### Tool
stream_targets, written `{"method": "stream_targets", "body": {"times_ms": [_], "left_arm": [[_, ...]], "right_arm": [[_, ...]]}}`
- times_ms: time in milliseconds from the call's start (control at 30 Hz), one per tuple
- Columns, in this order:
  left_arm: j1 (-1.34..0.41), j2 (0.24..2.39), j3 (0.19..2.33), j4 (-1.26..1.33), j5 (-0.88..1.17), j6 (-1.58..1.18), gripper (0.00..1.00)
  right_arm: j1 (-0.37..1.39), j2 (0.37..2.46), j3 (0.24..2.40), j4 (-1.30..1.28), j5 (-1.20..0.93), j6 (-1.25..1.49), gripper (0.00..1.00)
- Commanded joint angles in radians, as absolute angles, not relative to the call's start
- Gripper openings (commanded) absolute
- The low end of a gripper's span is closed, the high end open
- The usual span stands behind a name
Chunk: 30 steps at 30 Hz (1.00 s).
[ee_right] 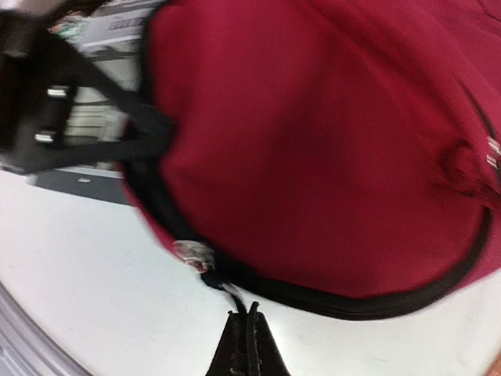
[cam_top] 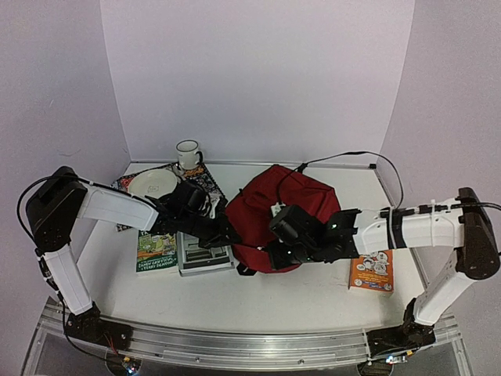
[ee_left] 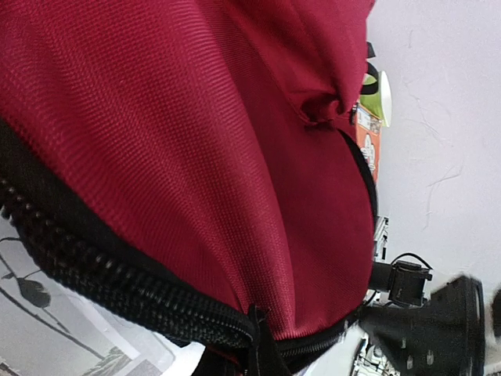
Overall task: Pack the student bag
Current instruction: Unzip the largest pocket of the student bag.
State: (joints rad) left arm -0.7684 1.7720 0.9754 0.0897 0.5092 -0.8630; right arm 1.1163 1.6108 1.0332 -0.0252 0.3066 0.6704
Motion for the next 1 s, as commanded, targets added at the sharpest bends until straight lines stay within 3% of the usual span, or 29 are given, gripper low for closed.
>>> {"method": "stream_targets", "body": {"times_ms": [0,267,567,800,967], "left_arm": [[-0.759,1.711,1.024,0.126,0.529,-0.834,0.0],[-0.747,1.658,1.005,0.087,0.523,-0.806,0.0],[-0.748,1.585,0.98,0.039,0.546,-0.772,0.0],[-0.747,1.565,0.97,0.031,0.535,-0.769,0.0],[-0.748,1.609,0.978,0.032,0.543,-0.767,0.0]], "right_arm": [[1.019,1.465,0.93,-0.152,0.359,0.641,0.0],[0.758,1.294,0.798,-0.197,0.336,0.548,0.0],[0.464,1.426,0.84,-0.194,0.223,0.428,0.0],[0.373,1.54,0.901,-0.217,0.123,0.427,0.0],[0.381,1.505,0.881,-0.218,-0.111,0.431,0.0]]}}
